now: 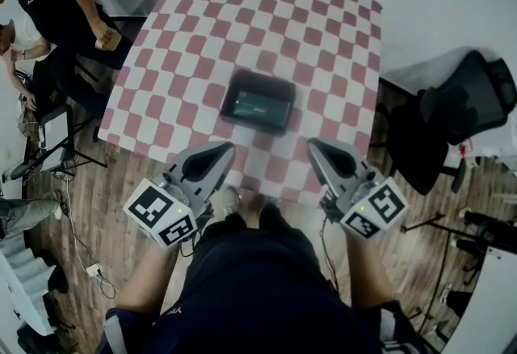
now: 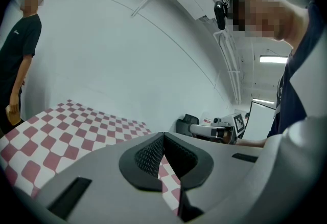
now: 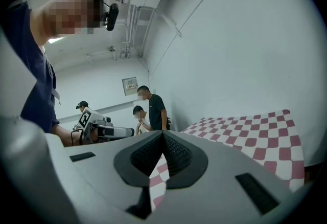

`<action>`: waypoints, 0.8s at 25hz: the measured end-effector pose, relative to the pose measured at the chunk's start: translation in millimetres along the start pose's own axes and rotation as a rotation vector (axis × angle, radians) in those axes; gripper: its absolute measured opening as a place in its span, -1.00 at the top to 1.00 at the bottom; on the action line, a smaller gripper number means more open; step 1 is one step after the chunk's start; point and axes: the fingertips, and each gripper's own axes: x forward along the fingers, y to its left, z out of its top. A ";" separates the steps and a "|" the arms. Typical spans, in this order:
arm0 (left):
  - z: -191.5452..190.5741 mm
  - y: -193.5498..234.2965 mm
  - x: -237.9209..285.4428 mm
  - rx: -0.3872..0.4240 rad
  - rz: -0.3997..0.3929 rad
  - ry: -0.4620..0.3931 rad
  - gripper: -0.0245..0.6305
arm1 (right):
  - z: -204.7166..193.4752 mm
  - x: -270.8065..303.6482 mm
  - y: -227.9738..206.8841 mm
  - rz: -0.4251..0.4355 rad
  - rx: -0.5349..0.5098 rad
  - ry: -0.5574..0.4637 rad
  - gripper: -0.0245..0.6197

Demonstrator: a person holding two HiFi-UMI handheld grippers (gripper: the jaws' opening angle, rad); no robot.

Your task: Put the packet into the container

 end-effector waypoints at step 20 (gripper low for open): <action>-7.0 -1.4 -9.5 -0.004 0.007 0.009 0.85 | -38.8 3.8 -11.9 -0.038 0.039 0.087 0.88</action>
